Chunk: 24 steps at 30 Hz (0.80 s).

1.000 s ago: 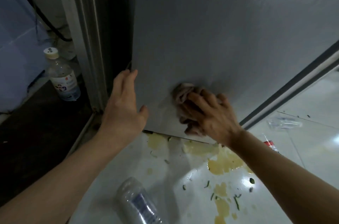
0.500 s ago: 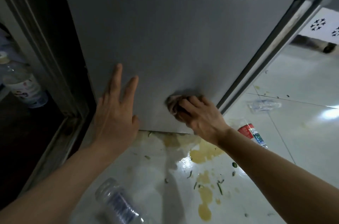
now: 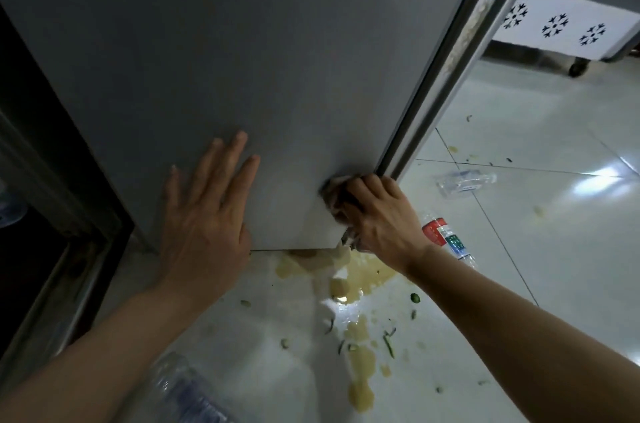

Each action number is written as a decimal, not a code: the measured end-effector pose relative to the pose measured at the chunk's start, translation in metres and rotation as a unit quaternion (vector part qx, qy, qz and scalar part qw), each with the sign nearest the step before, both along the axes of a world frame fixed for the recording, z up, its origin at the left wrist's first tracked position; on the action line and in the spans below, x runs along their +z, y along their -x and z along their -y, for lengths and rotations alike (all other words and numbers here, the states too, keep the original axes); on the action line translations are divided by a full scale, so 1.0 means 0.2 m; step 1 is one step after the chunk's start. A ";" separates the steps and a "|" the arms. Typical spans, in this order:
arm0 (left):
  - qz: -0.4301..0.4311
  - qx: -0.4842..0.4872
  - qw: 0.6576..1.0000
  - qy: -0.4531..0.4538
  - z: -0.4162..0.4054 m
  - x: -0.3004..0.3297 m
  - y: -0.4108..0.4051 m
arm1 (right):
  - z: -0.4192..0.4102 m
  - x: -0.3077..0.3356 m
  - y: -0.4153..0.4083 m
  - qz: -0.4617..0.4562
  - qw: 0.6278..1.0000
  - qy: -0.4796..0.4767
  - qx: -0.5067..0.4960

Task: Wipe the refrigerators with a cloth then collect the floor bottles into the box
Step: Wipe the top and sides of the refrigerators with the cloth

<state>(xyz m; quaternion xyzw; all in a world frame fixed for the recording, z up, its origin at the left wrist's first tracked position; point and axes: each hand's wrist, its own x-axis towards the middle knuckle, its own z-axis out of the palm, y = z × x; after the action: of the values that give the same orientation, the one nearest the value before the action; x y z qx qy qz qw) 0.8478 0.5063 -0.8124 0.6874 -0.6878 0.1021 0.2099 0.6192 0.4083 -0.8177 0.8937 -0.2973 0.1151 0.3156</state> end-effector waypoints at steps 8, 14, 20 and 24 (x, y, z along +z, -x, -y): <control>0.027 -0.040 0.999 0.003 0.08 -0.08 0.08 | 0.07 0.18 0.09 0.212 0.970 0.095 -0.067; 0.064 -0.033 0.996 0.044 0.12 -0.16 0.04 | 0.03 -0.16 0.12 0.030 0.998 0.002 -0.057; 0.082 -0.024 0.996 0.002 0.04 -0.29 -0.01 | -0.03 -0.24 0.04 -0.014 0.993 -0.062 -0.097; 0.100 0.003 0.995 -0.019 0.00 -0.35 -0.14 | 0.01 -0.10 0.00 0.247 0.965 -0.064 -0.051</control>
<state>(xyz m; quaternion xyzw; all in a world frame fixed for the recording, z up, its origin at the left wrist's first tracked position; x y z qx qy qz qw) 0.8765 0.5058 -0.8824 0.6794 -0.7054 0.1576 0.1265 0.6191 0.4059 -0.8383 0.8393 -0.4185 0.2968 0.1797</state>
